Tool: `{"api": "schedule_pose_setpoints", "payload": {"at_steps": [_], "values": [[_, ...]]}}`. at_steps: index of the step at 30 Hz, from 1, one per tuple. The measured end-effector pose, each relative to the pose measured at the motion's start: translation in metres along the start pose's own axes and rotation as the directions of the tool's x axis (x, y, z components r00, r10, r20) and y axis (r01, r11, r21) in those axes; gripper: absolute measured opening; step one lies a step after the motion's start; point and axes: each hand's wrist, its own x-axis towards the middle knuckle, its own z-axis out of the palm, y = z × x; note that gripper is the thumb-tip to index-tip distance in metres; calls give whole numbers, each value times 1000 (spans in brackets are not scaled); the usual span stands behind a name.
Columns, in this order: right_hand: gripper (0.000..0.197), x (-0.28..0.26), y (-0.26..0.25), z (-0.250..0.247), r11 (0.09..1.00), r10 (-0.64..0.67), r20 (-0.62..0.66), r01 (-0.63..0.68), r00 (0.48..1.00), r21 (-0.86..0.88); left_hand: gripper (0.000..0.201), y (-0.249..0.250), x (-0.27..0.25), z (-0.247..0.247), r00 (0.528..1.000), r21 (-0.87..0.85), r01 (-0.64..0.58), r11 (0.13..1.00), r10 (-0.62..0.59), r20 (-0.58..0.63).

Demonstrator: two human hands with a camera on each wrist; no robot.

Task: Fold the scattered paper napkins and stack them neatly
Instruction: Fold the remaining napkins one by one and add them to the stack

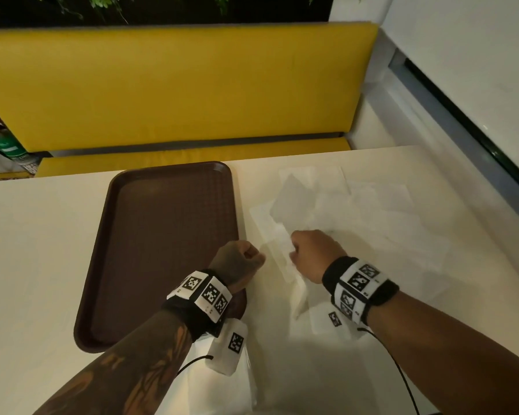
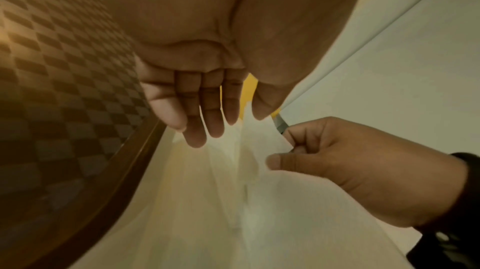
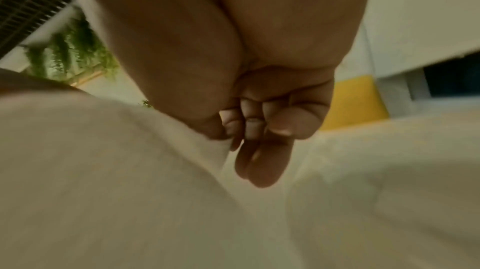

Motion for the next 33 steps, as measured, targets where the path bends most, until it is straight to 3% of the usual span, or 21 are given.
{"api": "schedule_pose_setpoints", "payload": {"at_steps": [5,9,15,18,22,24,29,33], "values": [[31,1,-7,27,898,16,114,-64,993,435,25,-8,-5,1,996,-7,74,997,-75,-50],[37,5,-5,34,845,70,109,-117,992,522,25,-15,-7,-3,995,-48,89,995,-91,-43],[23,6,11,18,875,39,146,-104,989,473,26,-20,-5,-6,994,-88,100,991,-103,-35],[19,11,14,13,931,102,66,-118,993,346,26,-19,-5,-5,995,-35,96,995,-97,-37],[43,6,5,31,957,257,152,-273,955,98,23,-22,-9,1,993,-20,119,993,-119,-4],[48,3,-2,42,940,306,171,-326,937,105,20,-24,-10,1,992,-21,124,992,-124,4],[32,11,-10,54,909,340,172,-370,925,192,16,-27,-12,-1,994,16,112,994,-112,-6],[32,9,-7,49,925,354,102,-364,930,110,20,-23,-13,-2,998,47,64,997,-63,-28]]}}
